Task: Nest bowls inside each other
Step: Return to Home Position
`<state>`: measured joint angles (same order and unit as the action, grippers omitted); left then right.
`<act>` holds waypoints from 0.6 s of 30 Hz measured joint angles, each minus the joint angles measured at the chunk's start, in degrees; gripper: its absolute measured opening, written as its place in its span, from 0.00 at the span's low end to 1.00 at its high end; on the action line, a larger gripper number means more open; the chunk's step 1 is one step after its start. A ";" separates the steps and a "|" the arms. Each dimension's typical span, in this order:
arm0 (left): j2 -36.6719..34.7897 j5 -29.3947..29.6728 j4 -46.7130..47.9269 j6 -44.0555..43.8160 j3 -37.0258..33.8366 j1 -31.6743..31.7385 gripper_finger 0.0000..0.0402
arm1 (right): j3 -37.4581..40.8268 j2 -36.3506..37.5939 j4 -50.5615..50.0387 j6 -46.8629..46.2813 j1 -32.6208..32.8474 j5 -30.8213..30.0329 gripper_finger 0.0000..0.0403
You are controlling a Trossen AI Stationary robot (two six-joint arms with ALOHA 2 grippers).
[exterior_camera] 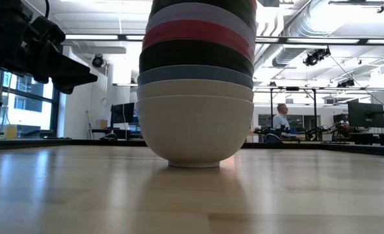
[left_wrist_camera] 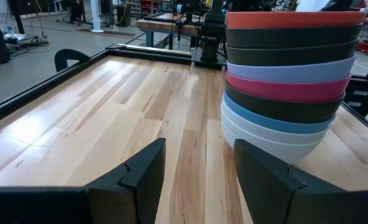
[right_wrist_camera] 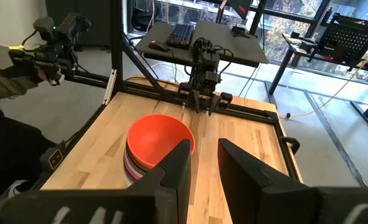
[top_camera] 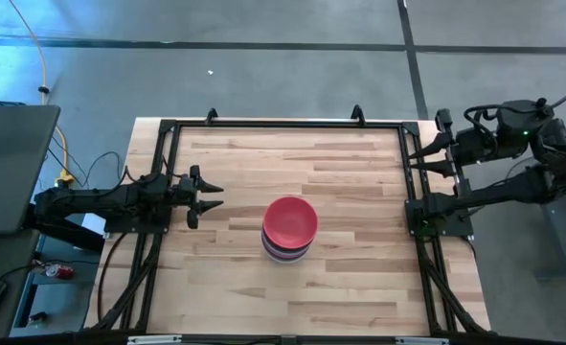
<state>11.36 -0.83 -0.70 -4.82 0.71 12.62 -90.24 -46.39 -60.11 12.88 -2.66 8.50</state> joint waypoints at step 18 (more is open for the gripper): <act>0.02 -0.02 -0.01 0.02 0.00 -0.02 0.45 | 0.00 -1.08 0.73 2.49 0.00 1.19 0.18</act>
<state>11.38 -0.84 -0.71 -4.80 0.71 12.60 -90.24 -47.48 -59.38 15.37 -2.66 9.69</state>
